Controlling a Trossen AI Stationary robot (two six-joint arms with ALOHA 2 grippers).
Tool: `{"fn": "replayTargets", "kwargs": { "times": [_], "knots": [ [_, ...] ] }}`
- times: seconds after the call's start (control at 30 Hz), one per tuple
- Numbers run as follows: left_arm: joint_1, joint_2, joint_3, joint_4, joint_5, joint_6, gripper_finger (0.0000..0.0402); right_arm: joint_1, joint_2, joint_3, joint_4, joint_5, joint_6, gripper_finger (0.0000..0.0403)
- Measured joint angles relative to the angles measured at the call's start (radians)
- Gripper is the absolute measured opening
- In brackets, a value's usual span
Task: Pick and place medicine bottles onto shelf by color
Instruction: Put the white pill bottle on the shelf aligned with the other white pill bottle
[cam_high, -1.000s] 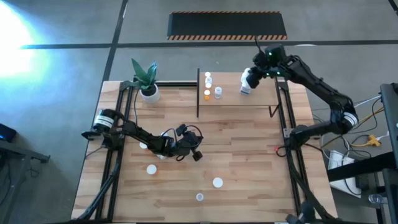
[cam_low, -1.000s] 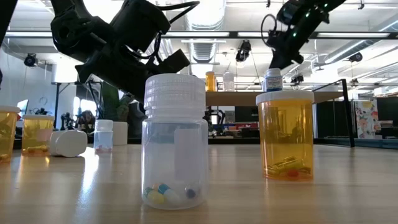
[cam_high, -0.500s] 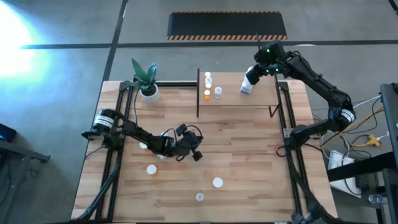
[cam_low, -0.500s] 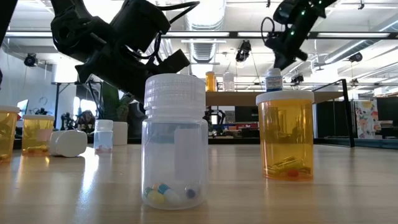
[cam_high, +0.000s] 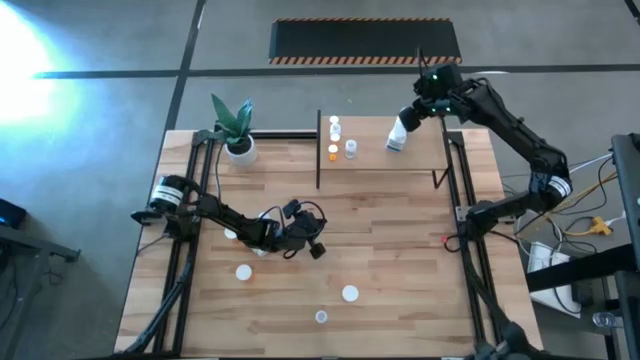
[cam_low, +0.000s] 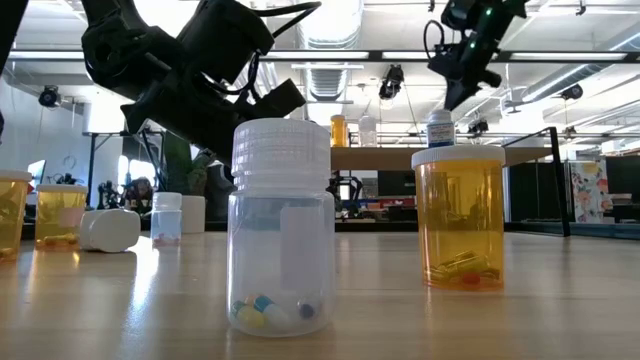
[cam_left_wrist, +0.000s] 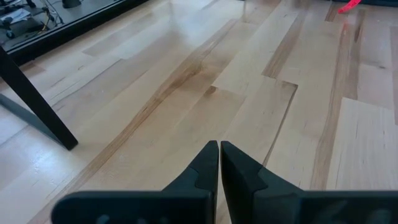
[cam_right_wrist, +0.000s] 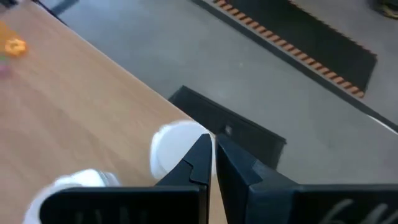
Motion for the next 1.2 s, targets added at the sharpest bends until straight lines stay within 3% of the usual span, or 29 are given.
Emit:
{"fn": "replayTargets", "kwargs": {
  "times": [0.37,0.77,1.0,1.1,1.2],
  "knots": [
    [0.000,0.000,0.000,0.000,0.000,0.000,0.0002,0.000,0.086,0.003,0.017,0.003,-0.031,0.0012],
    [0.000,0.000,0.000,0.000,0.000,0.000,0.0002,0.000,0.044,0.011,-0.117,0.158,0.055,0.0012],
    [0.000,0.000,0.000,0.000,0.000,0.000,0.0002,0.009,0.009,0.044,-0.116,0.158,-0.009,0.0012],
    [0.000,0.000,0.000,0.000,0.000,-0.001,0.0002,0.032,-0.022,0.047,-0.116,0.128,-0.027,0.0012],
    [0.000,0.000,0.000,0.000,0.000,-0.001,0.0002,0.073,-0.049,0.042,-0.122,-0.050,-0.034,0.0012]
  ]
}}
